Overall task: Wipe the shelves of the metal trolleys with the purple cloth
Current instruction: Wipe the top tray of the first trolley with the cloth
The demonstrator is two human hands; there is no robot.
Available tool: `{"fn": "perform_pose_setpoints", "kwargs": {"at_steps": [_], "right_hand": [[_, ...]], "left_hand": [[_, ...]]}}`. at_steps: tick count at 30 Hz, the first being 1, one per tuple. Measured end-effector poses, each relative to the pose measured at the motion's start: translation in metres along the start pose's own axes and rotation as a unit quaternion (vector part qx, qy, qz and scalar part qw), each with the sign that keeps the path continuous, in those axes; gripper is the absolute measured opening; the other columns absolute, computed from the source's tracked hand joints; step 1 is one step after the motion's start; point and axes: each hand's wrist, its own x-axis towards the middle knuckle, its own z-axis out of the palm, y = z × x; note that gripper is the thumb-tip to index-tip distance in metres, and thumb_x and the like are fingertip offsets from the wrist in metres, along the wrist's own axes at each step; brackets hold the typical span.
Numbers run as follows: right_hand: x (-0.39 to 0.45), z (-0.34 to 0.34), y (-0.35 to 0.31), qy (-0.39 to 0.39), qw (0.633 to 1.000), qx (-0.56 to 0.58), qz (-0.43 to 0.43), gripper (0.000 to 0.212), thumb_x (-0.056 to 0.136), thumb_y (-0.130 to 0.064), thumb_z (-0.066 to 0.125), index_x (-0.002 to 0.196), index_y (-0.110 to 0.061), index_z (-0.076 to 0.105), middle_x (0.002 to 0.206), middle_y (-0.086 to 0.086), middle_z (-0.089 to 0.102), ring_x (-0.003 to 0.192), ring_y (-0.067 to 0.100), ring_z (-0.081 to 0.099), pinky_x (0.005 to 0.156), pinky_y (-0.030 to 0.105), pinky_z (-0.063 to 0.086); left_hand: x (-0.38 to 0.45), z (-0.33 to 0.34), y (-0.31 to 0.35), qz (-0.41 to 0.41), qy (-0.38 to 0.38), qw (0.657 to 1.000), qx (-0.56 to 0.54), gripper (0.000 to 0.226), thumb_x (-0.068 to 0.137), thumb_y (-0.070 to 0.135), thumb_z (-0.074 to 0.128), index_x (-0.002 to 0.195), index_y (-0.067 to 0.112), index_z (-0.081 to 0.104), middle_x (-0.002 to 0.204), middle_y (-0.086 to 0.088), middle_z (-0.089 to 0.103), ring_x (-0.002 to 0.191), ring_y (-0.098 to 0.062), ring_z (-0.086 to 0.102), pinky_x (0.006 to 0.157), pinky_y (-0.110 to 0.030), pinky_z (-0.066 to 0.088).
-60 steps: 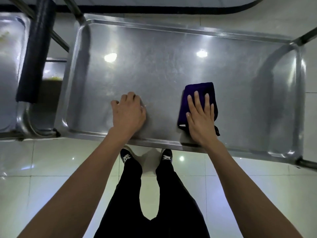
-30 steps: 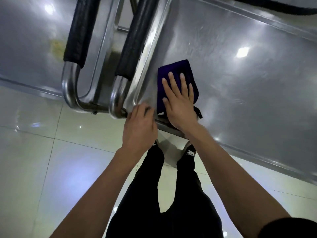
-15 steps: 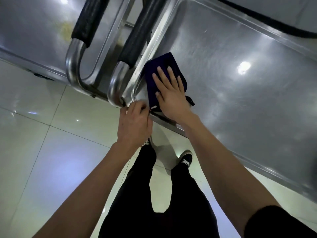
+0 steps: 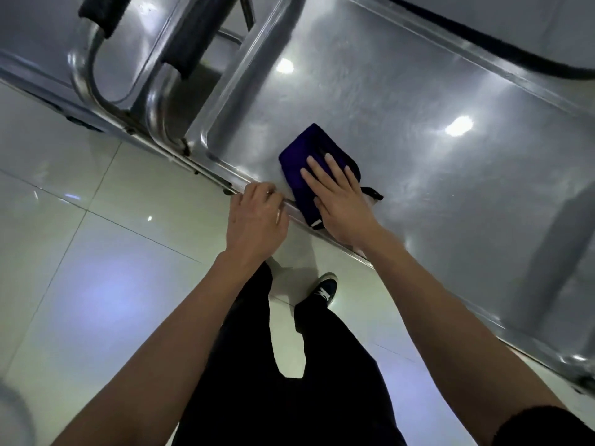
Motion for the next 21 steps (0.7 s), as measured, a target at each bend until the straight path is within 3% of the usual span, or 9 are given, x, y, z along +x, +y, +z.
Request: {"fn": "perform_pose_setpoints", "kwargs": {"at_steps": [7,12,17,21], "right_hand": [[0.018,-0.007,0.007,-0.039,0.996,-0.054,-0.066,0.057,0.108,-0.030,0.029,0.162,-0.022,0.011,0.169,0.001,0.000,0.155,0.029,-0.010,0.125,0.050,0.001],[0.059,-0.015,-0.005,-0.059,0.991,-0.069,-0.099,0.057,0.108,-0.032,0.026,0.161,-0.022,0.011,0.169,0.000,-0.001,0.154,0.028,-0.012,0.124,0.053,0.002],[0.114,-0.020,-0.026,-0.055,0.981,-0.078,-0.170,0.056,0.108,-0.029,0.035,0.161,-0.021,0.017,0.169,0.001,0.006,0.155,0.029,-0.006,0.124,0.054,0.004],[0.153,-0.020,-0.046,-0.055,0.967,-0.084,-0.233,0.054,0.108,-0.030,0.031,0.160,-0.022,0.019,0.168,0.001,0.009,0.155,0.030,-0.003,0.123,0.054,0.005]], "left_hand": [[0.002,-0.007,-0.023,-0.089,0.034,0.995,-0.017,0.027,0.095,0.028,0.055,0.113,0.015,0.069,0.135,-0.005,0.056,0.131,-0.024,0.045,0.096,-0.043,0.040],[0.012,-0.010,-0.047,-0.146,0.012,0.989,-0.019,0.038,0.094,0.028,0.052,0.129,0.015,0.060,0.146,-0.005,0.047,0.141,-0.024,0.039,0.114,-0.051,0.028],[0.015,-0.005,-0.059,-0.137,0.051,0.989,-0.036,0.034,0.091,0.025,0.056,0.121,0.016,0.068,0.135,-0.005,0.058,0.132,-0.024,0.049,0.115,-0.053,0.027],[0.014,-0.003,-0.064,-0.132,0.075,0.988,-0.037,0.030,0.090,0.020,0.059,0.117,0.014,0.071,0.132,-0.004,0.062,0.131,-0.023,0.052,0.112,-0.052,0.030]]}}
